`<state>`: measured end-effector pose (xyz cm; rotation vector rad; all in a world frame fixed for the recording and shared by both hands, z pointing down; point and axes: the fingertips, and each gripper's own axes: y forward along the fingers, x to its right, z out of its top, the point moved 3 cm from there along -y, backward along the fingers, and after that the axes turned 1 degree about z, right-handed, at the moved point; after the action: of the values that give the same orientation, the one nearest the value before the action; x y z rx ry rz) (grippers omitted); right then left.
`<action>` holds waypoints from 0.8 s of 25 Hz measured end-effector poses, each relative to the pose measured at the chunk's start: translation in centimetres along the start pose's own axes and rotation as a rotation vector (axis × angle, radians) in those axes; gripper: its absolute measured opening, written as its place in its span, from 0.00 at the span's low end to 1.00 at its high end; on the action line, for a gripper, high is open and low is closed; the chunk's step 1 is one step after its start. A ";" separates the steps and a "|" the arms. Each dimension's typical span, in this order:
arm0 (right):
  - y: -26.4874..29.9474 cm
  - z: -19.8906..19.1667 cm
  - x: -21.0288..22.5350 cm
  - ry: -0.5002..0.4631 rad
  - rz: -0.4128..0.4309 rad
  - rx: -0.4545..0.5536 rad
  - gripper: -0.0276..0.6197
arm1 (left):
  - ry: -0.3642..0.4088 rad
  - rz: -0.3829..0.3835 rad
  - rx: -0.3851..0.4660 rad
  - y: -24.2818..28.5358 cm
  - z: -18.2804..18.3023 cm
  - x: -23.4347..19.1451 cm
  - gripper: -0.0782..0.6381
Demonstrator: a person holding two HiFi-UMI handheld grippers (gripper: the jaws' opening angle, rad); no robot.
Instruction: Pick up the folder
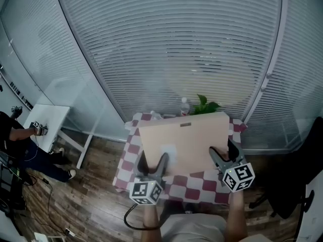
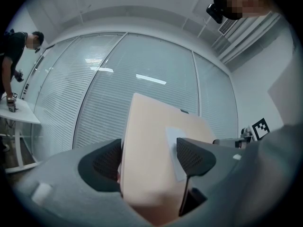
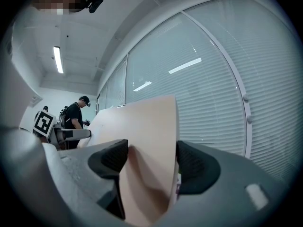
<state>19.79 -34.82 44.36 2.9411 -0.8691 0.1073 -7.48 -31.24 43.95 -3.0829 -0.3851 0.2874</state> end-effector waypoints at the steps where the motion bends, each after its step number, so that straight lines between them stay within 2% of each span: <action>1: 0.1 -0.1 -0.1 0.003 0.007 -0.002 0.55 | 0.001 0.003 0.000 -0.1 0.0 -0.1 0.60; 7: 0.5 -0.3 -0.9 0.012 0.029 -0.015 0.55 | 0.013 0.018 -0.006 -0.6 0.3 -0.8 0.60; 20: -0.4 -1.1 -0.7 0.009 0.014 -0.003 0.55 | 0.008 0.000 -0.040 -0.5 -0.4 -0.4 0.60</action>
<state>19.36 -33.94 45.38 2.9296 -0.8877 0.1203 -7.91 -30.82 44.44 -3.1221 -0.3958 0.2710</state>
